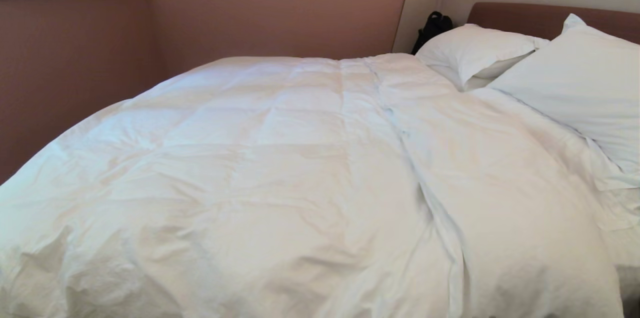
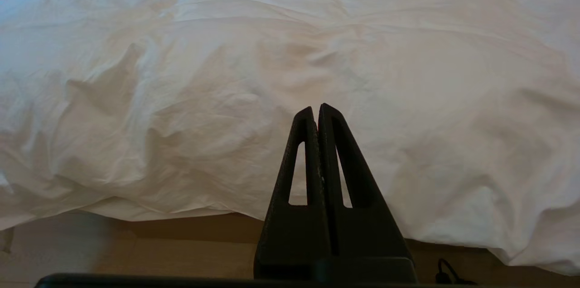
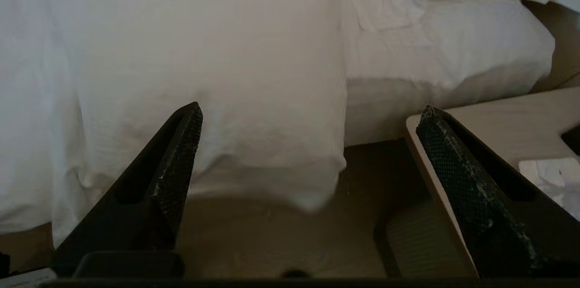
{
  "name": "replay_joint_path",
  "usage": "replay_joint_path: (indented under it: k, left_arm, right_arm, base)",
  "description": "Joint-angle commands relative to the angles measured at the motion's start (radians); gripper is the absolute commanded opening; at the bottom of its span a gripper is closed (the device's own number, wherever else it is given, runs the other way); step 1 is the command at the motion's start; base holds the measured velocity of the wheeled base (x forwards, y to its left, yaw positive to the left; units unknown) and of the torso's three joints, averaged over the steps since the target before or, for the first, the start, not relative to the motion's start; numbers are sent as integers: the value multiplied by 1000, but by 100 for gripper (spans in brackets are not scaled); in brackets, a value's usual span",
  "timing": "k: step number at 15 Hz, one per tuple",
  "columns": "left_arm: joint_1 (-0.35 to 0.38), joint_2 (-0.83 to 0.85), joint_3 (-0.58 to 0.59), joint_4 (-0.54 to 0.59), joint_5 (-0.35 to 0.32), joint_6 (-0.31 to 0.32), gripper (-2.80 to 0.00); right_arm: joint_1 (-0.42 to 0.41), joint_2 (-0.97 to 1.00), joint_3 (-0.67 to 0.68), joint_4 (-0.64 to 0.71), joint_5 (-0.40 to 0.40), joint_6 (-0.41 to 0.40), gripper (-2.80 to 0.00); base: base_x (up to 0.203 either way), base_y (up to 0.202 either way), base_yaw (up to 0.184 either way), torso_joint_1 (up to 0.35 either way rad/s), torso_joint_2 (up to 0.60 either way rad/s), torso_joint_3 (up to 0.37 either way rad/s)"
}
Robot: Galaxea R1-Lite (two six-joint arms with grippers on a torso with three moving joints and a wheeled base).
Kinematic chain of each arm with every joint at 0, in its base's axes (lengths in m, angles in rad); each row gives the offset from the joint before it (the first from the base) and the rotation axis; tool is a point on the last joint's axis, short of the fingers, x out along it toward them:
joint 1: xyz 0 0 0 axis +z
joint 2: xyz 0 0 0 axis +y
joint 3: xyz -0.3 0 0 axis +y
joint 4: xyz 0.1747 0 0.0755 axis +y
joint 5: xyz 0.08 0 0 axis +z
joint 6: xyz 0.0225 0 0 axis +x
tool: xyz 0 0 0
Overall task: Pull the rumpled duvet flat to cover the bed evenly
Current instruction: Flatten the corners of the folded blanket
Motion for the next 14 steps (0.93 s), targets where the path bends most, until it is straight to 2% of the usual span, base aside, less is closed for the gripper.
replay_joint_path:
  k: [1, 13, 14]
  left_arm:
    - [0, 0, 0, 0, 0, 0, -280]
    - [0, 0, 0, 0, 0, 0, -280]
    - [0, 0, 0, 0, 0, 0, -280]
  right_arm:
    - [-1, -17, 23, 30, -11, 29, 0]
    - [1, 9, 31, 25, 6, 43, 0]
    - [1, 13, 34, 24, 32, 43, 0]
  base:
    - [0, 0, 0, 0, 0, 0]
    - [0, 0, 0, 0, 0, 0]
    - [0, 0, 0, 0, 0, 0]
